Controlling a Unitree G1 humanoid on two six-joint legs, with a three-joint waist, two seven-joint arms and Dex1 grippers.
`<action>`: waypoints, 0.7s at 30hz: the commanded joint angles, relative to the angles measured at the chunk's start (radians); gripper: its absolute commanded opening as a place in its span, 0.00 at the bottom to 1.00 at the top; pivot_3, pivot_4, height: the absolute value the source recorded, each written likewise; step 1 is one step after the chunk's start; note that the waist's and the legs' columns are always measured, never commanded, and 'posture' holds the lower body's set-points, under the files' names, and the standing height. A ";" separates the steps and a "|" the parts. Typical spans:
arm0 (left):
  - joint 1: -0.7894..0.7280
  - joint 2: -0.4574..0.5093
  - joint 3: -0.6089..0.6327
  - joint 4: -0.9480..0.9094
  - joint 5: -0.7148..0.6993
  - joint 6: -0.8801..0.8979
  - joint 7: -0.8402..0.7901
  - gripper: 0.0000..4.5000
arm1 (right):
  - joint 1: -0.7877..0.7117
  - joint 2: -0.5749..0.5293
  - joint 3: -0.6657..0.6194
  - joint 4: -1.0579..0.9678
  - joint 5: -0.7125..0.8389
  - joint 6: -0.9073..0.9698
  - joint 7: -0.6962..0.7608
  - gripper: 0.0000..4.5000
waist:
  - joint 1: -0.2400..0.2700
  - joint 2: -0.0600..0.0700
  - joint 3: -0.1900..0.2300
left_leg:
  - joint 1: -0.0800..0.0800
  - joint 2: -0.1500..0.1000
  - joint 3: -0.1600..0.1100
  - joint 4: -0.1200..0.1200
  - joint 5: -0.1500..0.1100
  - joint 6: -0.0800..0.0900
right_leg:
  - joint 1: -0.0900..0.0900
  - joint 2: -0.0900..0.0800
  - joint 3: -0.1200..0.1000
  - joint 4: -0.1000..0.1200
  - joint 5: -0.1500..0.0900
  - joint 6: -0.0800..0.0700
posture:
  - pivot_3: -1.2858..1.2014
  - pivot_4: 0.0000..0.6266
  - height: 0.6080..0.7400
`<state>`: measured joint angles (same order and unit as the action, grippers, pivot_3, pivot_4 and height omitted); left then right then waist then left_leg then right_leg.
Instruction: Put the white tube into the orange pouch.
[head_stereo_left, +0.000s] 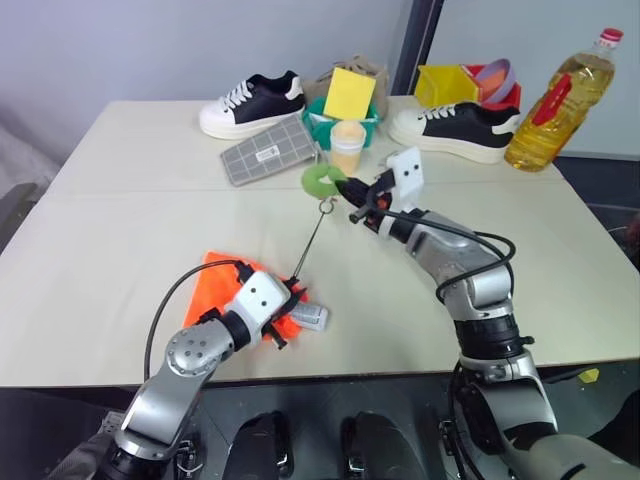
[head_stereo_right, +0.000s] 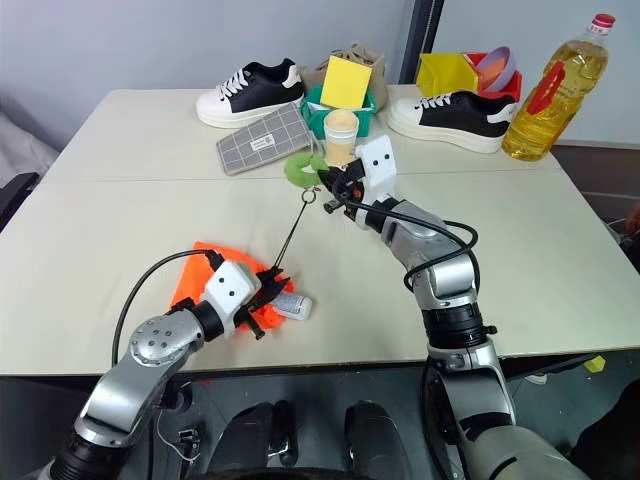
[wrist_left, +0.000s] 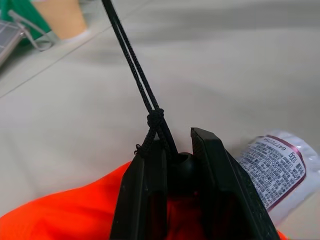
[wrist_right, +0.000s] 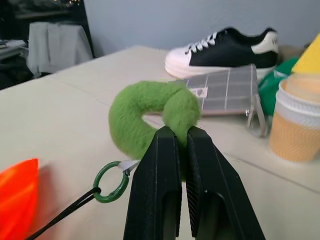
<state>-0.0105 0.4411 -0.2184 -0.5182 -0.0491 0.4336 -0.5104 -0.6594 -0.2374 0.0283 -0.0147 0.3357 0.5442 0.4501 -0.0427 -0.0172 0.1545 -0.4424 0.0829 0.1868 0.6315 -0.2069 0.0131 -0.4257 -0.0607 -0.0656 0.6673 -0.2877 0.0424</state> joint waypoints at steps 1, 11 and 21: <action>0.035 0.026 -0.013 0.047 0.012 0.046 -0.012 0.06 | -0.042 -0.010 -0.049 -0.039 -0.010 -0.058 -0.025 0.00 | -0.001 0.000 0.000 | 0.000 0.000 0.000 0.000 0.000 0.000 | 0.000 0.000 0.000 0.000 0.000 0.000 | 0.52 0.24 1.00; 0.030 -0.035 0.038 0.037 -0.083 0.054 -0.003 0.47 | -0.012 -0.025 -0.006 -0.088 0.028 -0.003 0.051 0.08 | -0.001 0.000 0.000 | 0.000 0.000 0.000 0.000 0.000 0.000 | 0.000 0.000 0.000 0.000 0.000 0.000 | 0.52 0.24 1.00; 0.036 -0.088 0.445 -0.031 -0.550 0.177 -0.017 1.00 | 0.095 -0.119 0.012 -0.146 0.006 0.027 0.115 0.55 | 0.000 0.000 0.000 | 0.000 0.000 -0.001 0.000 0.000 0.000 | 0.001 0.000 0.000 0.000 0.000 0.000 | 0.52 0.24 1.00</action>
<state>0.0354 0.3484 0.1338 -0.5128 -0.4977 0.5885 -0.5261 -0.5711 -0.3400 0.0507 -0.1170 0.3447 0.5824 0.5525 -0.0425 -0.0175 0.1544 -0.4423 0.0830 0.1861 0.6319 -0.2069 0.0132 -0.4251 -0.0607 -0.0658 0.6673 -0.2877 0.0425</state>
